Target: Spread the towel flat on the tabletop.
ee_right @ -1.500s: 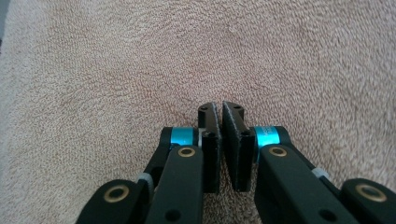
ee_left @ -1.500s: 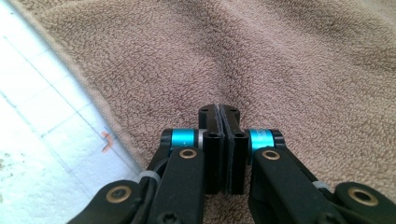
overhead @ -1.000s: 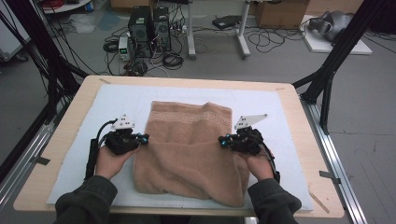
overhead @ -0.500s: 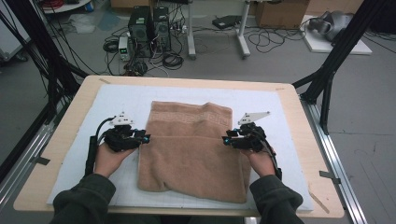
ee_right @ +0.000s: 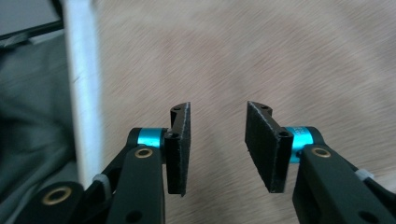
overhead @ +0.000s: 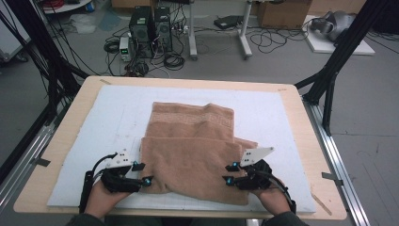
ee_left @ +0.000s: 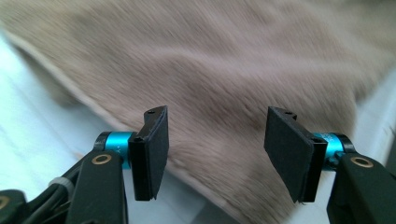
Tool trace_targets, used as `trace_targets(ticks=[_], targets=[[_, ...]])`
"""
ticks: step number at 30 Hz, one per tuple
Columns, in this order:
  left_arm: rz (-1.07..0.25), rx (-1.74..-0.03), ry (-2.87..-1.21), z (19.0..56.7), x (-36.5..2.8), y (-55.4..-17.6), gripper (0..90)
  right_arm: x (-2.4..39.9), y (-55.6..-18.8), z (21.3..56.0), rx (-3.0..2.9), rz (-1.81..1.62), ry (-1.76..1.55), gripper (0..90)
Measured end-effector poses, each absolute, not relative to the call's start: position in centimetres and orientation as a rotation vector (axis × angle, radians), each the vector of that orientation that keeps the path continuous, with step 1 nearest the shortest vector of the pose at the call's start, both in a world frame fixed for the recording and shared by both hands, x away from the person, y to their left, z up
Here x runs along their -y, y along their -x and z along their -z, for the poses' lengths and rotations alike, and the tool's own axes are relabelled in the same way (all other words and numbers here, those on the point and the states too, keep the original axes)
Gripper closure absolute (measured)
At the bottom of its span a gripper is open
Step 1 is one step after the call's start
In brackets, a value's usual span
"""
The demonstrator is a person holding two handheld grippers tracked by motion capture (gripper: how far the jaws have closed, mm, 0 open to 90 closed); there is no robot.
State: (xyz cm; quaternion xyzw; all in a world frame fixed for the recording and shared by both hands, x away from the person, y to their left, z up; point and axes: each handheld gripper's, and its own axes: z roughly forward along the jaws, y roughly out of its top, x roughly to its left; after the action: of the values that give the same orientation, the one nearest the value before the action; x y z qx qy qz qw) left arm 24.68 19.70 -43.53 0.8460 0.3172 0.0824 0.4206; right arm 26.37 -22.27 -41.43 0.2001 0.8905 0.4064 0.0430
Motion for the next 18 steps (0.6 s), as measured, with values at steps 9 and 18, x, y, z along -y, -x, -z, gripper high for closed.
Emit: trace_targets(ticks=[9, 18], targets=[[-0.224, -0.729, -2.177, 44.3, -18.7, -24.6, 79.5, 21.7, -26.2, 43.9, -2.762, -1.176, -0.686, 74.9], [-0.293, -0.773, -2.048, 41.4, -20.7, -24.6, 84.4, 20.0, -26.8, 41.0, -2.751, -1.206, -0.591, 85.4]])
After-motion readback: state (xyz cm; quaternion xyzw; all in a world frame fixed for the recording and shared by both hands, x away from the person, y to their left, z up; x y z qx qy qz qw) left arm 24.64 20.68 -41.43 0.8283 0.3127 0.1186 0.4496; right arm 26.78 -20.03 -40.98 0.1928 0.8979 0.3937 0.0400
